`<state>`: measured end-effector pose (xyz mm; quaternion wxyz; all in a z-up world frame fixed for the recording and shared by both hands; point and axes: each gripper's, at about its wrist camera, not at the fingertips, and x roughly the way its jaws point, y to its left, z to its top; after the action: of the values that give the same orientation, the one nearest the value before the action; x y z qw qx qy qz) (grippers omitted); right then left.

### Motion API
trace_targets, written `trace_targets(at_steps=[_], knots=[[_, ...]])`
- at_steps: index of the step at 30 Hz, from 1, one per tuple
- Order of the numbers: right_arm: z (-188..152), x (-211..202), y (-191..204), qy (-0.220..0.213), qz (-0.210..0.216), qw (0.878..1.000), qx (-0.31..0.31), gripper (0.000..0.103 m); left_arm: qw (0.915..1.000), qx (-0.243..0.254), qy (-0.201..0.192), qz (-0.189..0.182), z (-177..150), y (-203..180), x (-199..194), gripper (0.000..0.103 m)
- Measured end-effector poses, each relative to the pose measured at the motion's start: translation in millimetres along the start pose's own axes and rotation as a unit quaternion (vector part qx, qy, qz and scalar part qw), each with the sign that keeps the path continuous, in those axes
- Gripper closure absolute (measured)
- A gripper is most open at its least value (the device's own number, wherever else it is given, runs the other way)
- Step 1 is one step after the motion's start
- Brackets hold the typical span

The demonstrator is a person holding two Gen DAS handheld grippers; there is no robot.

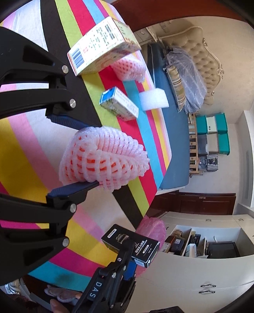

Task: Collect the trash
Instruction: 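Carry the black box and fruit net over the pink wastebasket and open both grippers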

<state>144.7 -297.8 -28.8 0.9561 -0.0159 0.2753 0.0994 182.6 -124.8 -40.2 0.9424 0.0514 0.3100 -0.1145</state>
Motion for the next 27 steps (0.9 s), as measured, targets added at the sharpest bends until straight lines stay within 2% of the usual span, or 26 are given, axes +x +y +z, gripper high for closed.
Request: trace_targets(at_steps=[13, 21, 27], knots=[[-5.4, -18.3, -51.3, -0.011, -0.018, 0.999, 0.041, 0.065, 0.9961, 0.057, 0.015, -0.065, 16.5, -55.6, 8.8, 0.054], [2.6, -33.7, -104.4, -0.032, -0.058, 0.995, 0.073, 0.065, 0.9897, 0.092, 0.003, -0.109, 51.5, -100.9, 16.2, 0.054], [12.7, -35.3, -146.6, -0.041, -0.096, 0.991, 0.084, 0.065, 0.9865, 0.103, -0.003, -0.127, 89.0, -136.3, 36.4, 0.054]])
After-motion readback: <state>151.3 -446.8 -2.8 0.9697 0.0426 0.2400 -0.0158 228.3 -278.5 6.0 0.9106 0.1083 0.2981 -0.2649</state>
